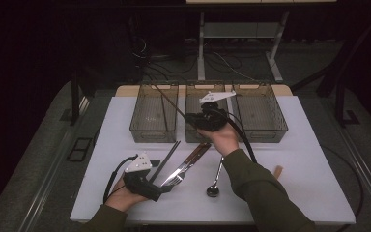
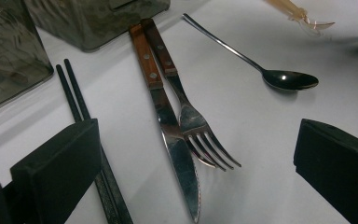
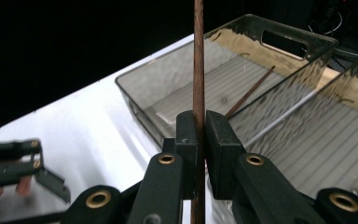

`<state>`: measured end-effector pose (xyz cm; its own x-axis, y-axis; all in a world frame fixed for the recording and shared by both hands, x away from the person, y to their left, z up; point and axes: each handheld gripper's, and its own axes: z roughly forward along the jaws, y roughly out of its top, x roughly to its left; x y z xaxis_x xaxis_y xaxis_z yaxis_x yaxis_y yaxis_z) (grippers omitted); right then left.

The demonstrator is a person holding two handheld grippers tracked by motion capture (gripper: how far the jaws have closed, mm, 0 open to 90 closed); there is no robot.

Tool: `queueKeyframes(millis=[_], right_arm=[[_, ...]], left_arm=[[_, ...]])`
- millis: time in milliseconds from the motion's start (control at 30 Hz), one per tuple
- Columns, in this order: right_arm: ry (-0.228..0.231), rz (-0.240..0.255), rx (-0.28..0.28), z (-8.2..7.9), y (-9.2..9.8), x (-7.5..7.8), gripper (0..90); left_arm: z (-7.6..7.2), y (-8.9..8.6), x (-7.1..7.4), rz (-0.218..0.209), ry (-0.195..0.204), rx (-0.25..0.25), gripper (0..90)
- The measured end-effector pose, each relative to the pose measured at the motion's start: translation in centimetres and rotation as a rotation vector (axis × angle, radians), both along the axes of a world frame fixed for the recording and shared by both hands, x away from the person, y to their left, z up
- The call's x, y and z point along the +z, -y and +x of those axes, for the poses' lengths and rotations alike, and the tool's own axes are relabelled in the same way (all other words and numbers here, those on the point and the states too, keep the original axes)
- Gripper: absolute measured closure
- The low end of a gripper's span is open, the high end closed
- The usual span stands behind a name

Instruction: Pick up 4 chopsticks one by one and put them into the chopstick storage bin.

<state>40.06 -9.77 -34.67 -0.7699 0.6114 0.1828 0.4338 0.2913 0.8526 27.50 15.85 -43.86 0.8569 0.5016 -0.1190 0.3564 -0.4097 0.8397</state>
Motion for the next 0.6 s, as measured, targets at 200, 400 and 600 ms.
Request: queueKeyframes(millis=[200,400,600], right_arm=[[0.0,-0.006,-0.012,1.5,-1.7,0.4,83.3],[-0.009,0.005,-0.031,3.4,-3.5,0.4,83.3],[-0.022,-0.011,-0.032,4.7,-5.8,-0.1,83.3]], left_arm=[[0.0,0.0,0.0,0.001,0.001,0.002,0.3],[0.0,0.0,0.0,0.007,0.004,-0.003,0.4],[0.0,0.0,0.0,0.009,0.004,-0.008,0.4]])
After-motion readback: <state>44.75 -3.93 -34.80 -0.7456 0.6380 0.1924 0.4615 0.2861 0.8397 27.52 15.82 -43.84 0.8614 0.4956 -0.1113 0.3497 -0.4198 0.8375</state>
